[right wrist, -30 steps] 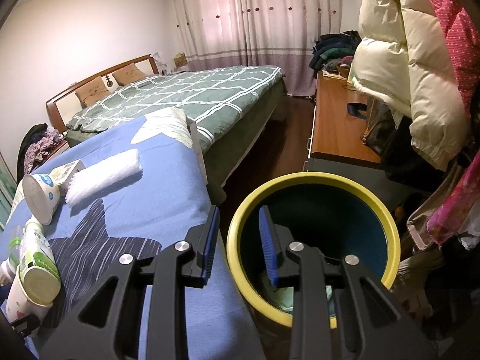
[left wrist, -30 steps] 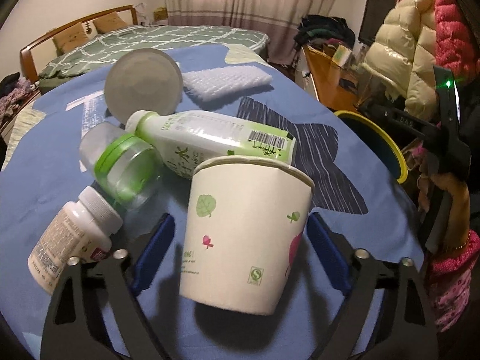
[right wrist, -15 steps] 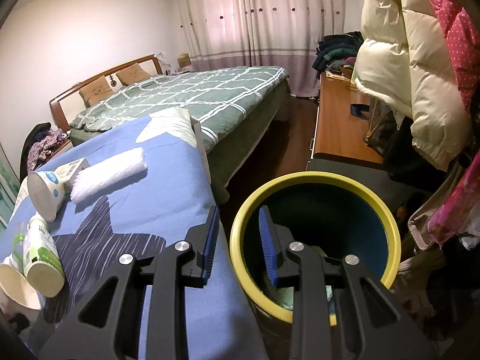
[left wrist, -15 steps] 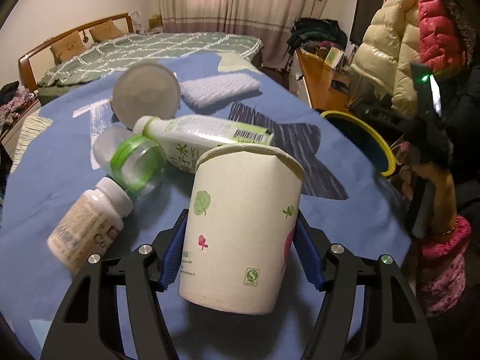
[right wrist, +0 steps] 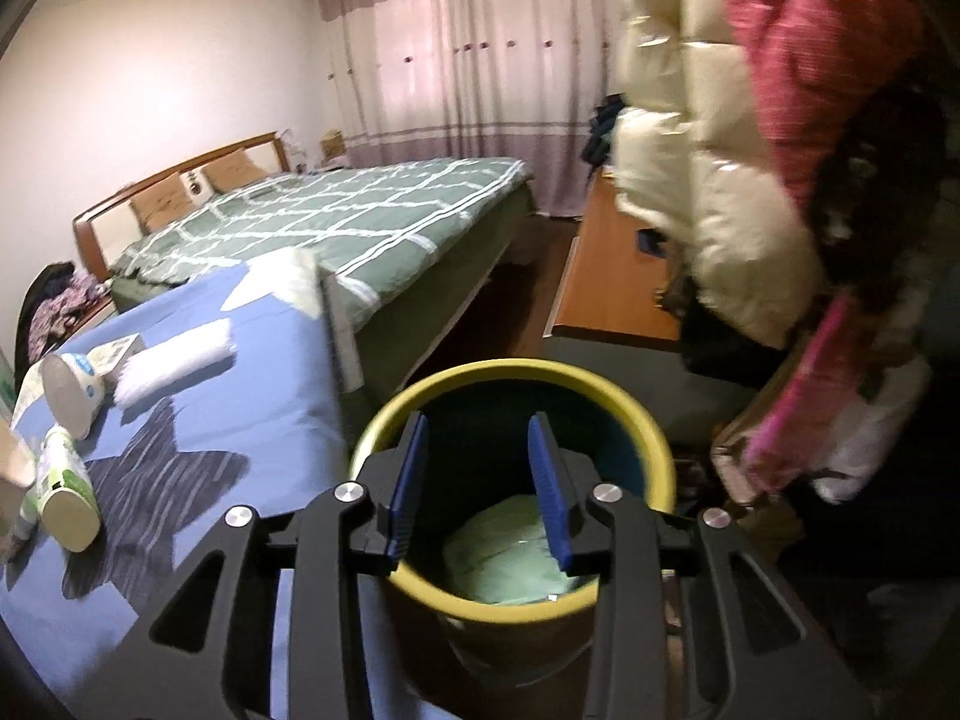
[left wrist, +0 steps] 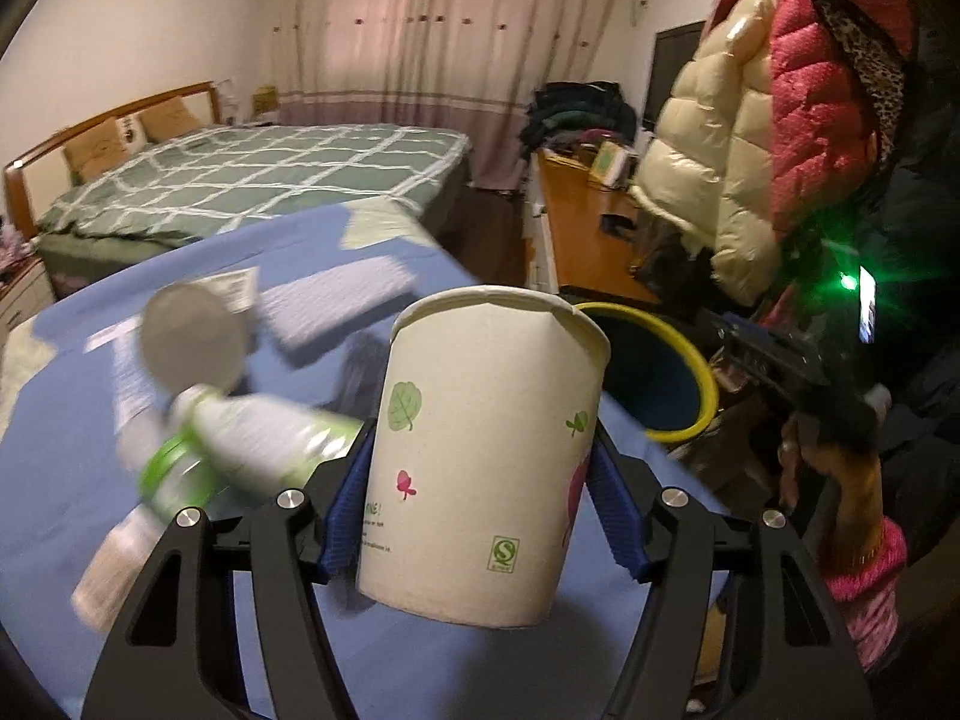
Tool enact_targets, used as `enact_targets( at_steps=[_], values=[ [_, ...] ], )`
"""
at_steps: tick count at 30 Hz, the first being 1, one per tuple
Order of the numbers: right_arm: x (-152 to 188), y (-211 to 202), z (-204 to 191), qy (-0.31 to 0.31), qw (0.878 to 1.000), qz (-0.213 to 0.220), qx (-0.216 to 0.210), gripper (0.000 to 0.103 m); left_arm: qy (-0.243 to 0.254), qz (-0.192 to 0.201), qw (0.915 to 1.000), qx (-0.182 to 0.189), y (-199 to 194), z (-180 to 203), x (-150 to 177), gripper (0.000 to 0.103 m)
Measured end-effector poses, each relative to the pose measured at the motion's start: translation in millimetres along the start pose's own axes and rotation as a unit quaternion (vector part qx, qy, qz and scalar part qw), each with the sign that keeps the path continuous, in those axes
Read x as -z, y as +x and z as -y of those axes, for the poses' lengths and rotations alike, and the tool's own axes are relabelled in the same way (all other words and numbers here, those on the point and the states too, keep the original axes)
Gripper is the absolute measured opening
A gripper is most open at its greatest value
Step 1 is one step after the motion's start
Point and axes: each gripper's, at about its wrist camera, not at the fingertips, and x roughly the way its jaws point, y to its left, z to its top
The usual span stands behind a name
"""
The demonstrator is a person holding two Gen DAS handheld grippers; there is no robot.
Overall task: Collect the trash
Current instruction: 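Carry the paper cup over the bin and open the left gripper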
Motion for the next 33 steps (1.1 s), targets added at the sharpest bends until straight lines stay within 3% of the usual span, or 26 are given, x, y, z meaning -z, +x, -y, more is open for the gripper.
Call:
enact_targets(
  at_steps=[11, 17, 25, 28, 30, 33],
  values=[
    [7.2, -14.4, 62.0, 0.04, 0.999, 0.008, 0.033, 0.039, 0.054, -0.031, 0.9969, 0.048, 95.5, 84.8, -62.5, 0.065],
    [11.0, -12.8, 79.8, 0.053, 0.998, 0.006, 0.04, 0.041, 0.079, -0.061, 0.9937, 0.052, 153.5, 125.4, -78.8, 0.067],
    [15.4, -18.9, 100.2, 0.067, 0.996, 0.008, 0.053, 0.044, 0.081, -0.099, 0.9906, 0.049, 216.1, 152.0, -83.8, 0.069],
    [17.1, -21.0, 102.3, 0.069, 0.996, 0.008, 0.056, 0.045, 0.081, -0.11, 0.9893, 0.051, 231.4, 157.1, -81.8, 0.078],
    [17.8, -22.4, 101.7, 0.069, 0.996, 0.007, 0.056, 0.045, 0.078, -0.107, 0.9902, 0.045, 236.4, 158.1, -81.9, 0.09],
    [17.4, -24.1, 99.3, 0.068, 0.996, 0.006, 0.055, 0.046, 0.067, -0.098, 0.9923, 0.034, 230.1, 151.0, -84.3, 0.09]
  ],
)
